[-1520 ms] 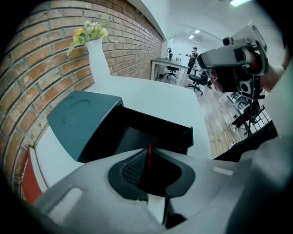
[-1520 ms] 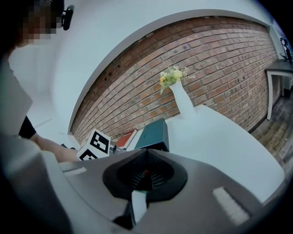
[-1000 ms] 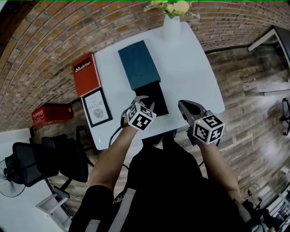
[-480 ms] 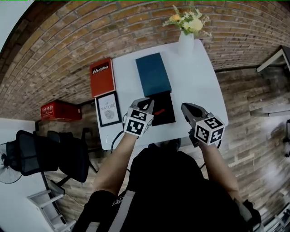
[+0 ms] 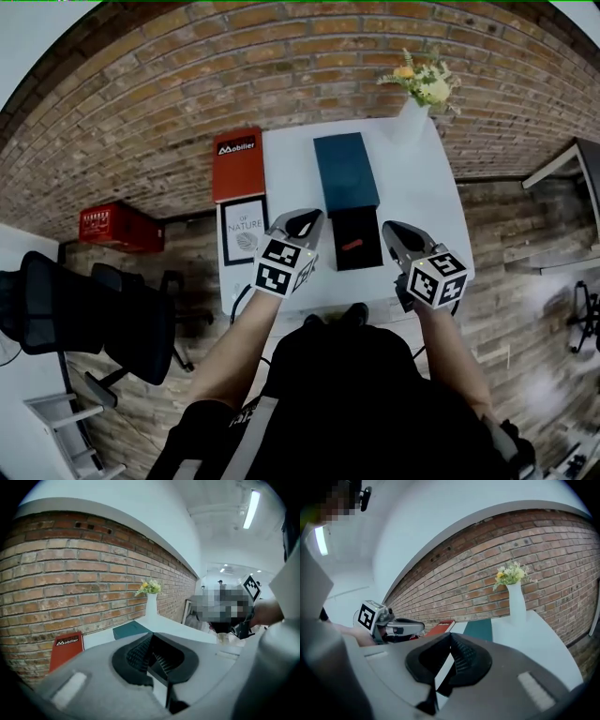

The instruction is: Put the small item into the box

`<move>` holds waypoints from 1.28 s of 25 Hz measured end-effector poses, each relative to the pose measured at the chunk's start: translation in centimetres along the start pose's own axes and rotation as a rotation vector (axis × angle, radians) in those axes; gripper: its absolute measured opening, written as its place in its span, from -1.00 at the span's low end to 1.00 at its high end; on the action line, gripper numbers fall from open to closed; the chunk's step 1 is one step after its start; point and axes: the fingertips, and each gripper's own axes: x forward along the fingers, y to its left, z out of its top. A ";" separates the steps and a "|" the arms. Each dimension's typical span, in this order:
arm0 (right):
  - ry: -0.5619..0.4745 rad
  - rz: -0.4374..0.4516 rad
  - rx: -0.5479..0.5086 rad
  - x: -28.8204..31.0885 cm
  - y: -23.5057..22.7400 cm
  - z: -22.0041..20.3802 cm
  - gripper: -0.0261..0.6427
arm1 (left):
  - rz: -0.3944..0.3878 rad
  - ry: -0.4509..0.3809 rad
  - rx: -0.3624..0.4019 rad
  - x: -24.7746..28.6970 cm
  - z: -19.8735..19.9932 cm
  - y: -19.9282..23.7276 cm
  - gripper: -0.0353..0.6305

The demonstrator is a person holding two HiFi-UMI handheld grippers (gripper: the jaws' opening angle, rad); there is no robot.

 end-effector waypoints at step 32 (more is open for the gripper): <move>-0.305 0.011 -0.283 -9.4 2.8 13.0 -0.92 | 0.153 -0.371 -0.043 -9.5 12.0 -1.5 -0.87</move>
